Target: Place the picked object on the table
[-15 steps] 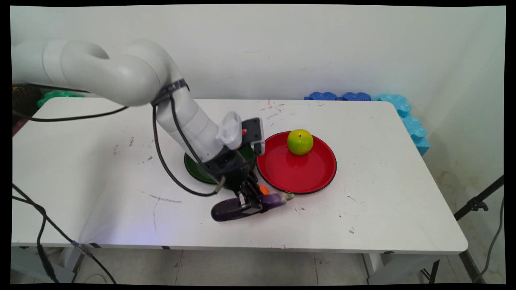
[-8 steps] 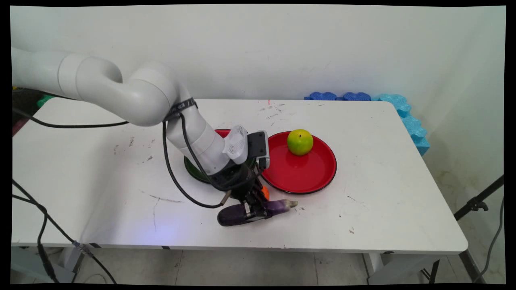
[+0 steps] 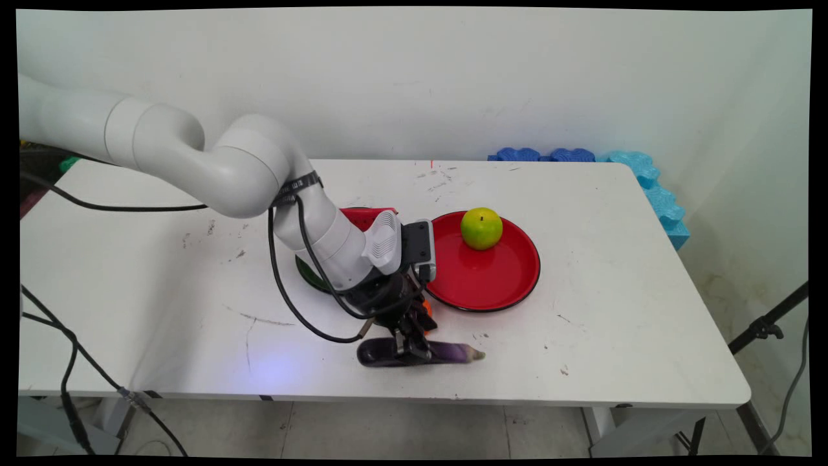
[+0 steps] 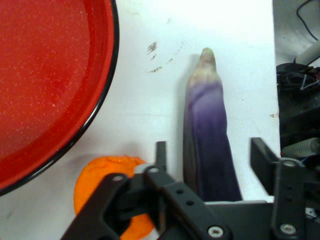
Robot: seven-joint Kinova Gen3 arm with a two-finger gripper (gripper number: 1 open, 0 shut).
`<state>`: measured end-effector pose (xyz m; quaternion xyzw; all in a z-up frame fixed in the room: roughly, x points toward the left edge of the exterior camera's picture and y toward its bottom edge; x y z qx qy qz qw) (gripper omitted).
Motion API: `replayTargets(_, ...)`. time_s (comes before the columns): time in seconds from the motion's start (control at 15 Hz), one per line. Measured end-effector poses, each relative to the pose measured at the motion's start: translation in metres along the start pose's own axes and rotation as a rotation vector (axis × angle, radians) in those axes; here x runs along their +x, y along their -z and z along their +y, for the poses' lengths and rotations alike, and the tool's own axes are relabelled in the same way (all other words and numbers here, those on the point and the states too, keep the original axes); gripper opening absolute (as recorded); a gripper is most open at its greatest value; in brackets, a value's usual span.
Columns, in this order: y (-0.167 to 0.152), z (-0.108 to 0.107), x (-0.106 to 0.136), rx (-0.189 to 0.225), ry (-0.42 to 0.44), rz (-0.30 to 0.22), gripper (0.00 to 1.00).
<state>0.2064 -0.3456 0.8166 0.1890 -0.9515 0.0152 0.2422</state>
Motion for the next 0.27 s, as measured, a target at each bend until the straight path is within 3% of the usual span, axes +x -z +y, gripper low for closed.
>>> replayTargets(0.27,-0.0001,0.0021,0.0005,-0.006,-0.023,0.017,1.00)
